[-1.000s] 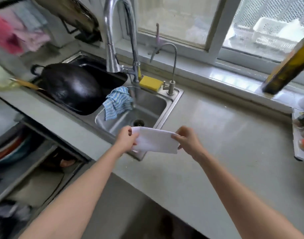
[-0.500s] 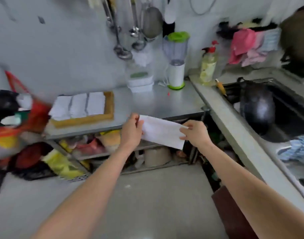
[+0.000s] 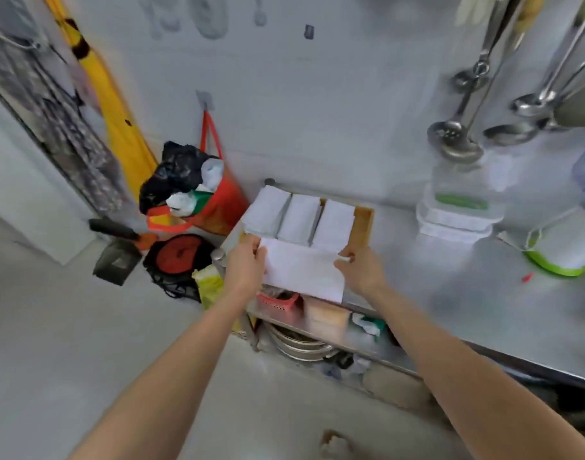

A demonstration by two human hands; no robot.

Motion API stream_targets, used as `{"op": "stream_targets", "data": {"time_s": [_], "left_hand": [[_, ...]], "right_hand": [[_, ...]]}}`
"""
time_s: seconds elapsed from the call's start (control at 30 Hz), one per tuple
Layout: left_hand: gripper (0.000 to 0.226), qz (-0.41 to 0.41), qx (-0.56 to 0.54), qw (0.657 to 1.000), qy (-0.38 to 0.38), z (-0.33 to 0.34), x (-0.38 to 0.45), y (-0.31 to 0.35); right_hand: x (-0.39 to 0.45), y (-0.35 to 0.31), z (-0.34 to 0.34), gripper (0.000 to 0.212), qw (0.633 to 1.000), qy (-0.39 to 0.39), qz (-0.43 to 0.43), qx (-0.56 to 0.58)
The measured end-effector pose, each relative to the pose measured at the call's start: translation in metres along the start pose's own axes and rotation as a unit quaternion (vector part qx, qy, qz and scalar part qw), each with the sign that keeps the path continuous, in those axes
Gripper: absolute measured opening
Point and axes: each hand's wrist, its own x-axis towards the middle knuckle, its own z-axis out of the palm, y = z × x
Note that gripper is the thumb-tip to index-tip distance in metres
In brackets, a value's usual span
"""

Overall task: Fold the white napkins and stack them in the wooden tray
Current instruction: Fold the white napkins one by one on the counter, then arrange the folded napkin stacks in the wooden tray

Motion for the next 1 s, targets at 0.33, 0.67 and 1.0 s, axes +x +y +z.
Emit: {"op": "stream_targets", "data": {"time_s": [0.33, 0.67, 1.0], "left_hand": [[0.018, 0.016, 0.044, 0.998, -0.051, -0.001, 0.183, -0.04], [0.036, 0.142, 0.055, 0.951, -0.269, 0.056, 0.349, -0.056], [0.018, 0.208, 0.049, 0.924, -0.318, 0.088, 0.391, -0.067]], "right_hand": [[0.116, -0.048, 0.074, 0.014, 0.997, -0.058, 0.046, 0.024], [0.174, -0.085, 0.16, 0.006, 0.971, 0.032, 0.229, 0.06], [0.198, -0.104, 0.201, 0.017, 0.932, 0.082, 0.318, 0.152]]}}
